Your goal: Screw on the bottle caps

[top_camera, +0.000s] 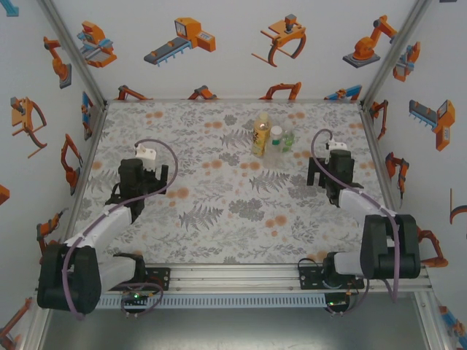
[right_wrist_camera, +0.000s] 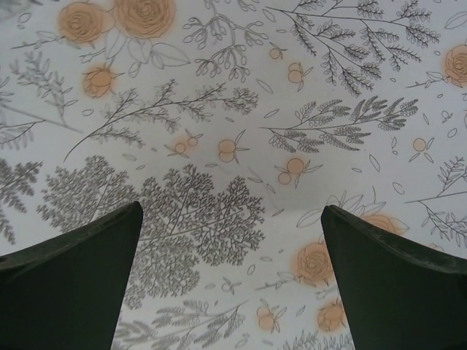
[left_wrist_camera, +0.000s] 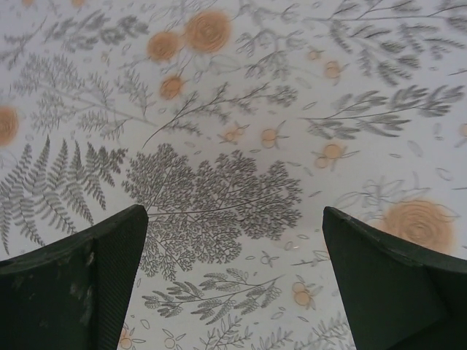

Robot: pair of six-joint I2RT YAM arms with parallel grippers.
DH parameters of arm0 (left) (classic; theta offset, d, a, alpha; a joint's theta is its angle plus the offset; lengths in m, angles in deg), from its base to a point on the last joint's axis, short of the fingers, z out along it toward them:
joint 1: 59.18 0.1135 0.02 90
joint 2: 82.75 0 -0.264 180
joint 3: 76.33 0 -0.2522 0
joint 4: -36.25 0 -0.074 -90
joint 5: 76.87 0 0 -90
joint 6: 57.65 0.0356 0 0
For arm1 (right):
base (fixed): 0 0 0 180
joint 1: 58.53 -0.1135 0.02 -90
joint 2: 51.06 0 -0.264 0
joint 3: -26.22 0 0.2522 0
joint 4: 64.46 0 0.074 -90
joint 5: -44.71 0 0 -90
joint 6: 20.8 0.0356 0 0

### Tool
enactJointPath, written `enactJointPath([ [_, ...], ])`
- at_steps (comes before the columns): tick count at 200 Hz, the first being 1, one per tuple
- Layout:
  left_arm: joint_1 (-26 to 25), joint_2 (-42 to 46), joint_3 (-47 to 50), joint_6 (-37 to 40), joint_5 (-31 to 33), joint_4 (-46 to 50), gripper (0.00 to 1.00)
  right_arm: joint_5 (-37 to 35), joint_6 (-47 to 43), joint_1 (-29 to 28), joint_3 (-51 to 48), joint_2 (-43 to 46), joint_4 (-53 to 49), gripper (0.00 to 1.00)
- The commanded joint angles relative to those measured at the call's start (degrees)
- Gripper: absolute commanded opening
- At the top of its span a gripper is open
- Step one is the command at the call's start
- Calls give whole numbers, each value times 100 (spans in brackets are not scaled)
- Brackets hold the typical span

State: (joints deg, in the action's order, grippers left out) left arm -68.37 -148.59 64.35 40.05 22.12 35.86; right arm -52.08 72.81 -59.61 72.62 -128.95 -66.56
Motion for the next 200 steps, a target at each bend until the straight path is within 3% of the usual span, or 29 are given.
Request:
enactJointPath([
  [1, 310, -245, 383, -403, -193, -1524, 97, 80, 115, 99, -218, -273, 1544, 99],
  [29, 648, -773, 651, -659, -351, -2706, 97, 10, 45, 171, -417, -467, 2181, 99],
  [52, 953, -1135, 359, -1097, -583, -2537, 97, 343, 156, 410, -594, -742, 2715, 99],
  [64, 1082, -1409, 443, -1252, -833, -3075, 97, 503, 207, 476, -663, -810, 2925, 99],
  [103, 1096, -2343, 535, -1146, -1237, -4182, 97, 905, 45, 499, -1088, -1035, 3855, 100],
  [118, 1055, -2193, 232, -1046, -1240, -3299, 97, 855, 69, 503, -1060, -1046, 3825, 99],
  [161, 825, -2241, 242, -916, -771, -3383, 97, 758, 90, 497, -1076, -1035, 3835, 99],
  [200, 825, -2246, 224, -916, -776, -3367, 97, 771, 91, 504, -1076, -1035, 3835, 99],
])
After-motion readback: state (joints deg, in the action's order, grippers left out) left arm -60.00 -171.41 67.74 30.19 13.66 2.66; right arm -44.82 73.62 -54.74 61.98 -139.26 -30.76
